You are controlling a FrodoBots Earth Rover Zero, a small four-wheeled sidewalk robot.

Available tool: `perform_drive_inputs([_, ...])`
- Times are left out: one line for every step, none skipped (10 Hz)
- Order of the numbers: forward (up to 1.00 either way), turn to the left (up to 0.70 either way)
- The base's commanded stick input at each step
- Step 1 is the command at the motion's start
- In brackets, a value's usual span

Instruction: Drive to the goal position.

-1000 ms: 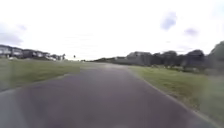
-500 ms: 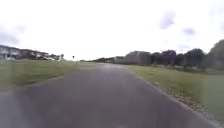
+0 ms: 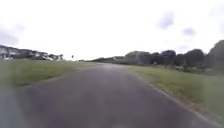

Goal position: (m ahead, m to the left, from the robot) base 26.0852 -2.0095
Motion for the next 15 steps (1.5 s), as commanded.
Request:
perform_drive_inputs([0.7, 0.0])
perform_drive_inputs([0.7, 0.0])
perform_drive_inputs([0.7, 0.0])
perform_drive_inputs([0.7, 0.0])
perform_drive_inputs([0.7, 0.13])
perform_drive_inputs([0.7, 0.26])
perform_drive_inputs([0.7, 0.3])
perform_drive_inputs([0.7, 0.34])
perform_drive_inputs([0.7, 0.2])
perform_drive_inputs([0.7, 0.0])
perform_drive_inputs([0.7, 0.0])
perform_drive_inputs([0.7, 0.0])
perform_drive_inputs([0.7, 0.0])
perform_drive_inputs([0.7, 0.0])
perform_drive_inputs([0.7, 0.04])
